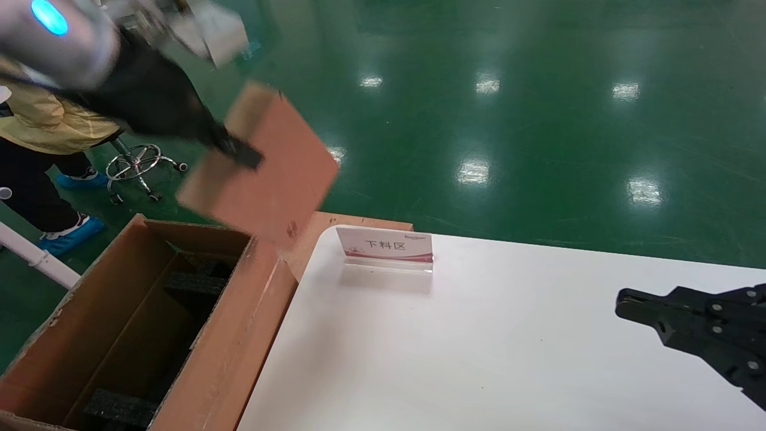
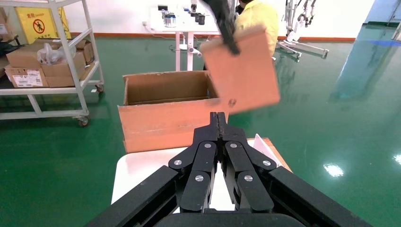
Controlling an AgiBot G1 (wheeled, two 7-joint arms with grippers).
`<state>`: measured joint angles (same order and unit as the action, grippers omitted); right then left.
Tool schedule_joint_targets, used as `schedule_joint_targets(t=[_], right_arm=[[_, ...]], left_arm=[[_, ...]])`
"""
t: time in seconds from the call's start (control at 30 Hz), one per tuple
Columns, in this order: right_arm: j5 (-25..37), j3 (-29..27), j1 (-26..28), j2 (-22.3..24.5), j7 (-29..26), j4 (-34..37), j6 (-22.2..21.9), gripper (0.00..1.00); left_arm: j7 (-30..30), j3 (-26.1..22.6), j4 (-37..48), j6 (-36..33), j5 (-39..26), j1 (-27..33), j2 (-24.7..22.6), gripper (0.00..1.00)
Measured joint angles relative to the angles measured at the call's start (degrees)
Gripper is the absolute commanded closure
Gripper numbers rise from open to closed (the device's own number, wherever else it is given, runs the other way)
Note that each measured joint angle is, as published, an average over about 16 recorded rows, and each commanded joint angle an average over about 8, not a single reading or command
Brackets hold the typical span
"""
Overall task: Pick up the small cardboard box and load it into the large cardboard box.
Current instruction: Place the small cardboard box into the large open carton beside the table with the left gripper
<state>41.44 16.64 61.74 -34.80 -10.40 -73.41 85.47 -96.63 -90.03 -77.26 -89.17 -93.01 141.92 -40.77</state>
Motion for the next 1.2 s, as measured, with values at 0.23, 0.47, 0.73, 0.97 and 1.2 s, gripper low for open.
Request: schedule_joint_targets(t=[0.23, 0.47, 0.73, 0.97, 1.2], right_arm=[[-0.02, 0.02, 0.01, 0.01, 0.01, 0.0, -0.01, 1.0], [-0.03, 0.05, 0.01, 0.02, 0.02, 0.0, -0.02, 0.81], [-0.05, 0.08, 0.02, 0.03, 0.04, 0.0, -0.03, 0.0], [-0.07, 0.1, 0.02, 0.04, 0.05, 0.0, -0.04, 0.0], [-0.08, 0.12, 0.03, 0.05, 0.06, 0.0, -0.05, 0.0]], left_arm=[[2.1, -6.4, 0.34, -1.79, 1.88, 10.68, -1.4, 1.0], [1.07, -19.29, 0.25, -3.42, 7.98, 21.07, -3.76, 1.0], [-1.98, -33.5, -0.67, -4.8, 15.53, 28.56, -5.17, 1.0], [-2.7, -41.18, -1.17, -5.17, 18.72, 30.73, -3.78, 1.0], [-1.42, -44.86, -1.09, -4.94, 19.03, 30.93, -0.03, 1.0]])
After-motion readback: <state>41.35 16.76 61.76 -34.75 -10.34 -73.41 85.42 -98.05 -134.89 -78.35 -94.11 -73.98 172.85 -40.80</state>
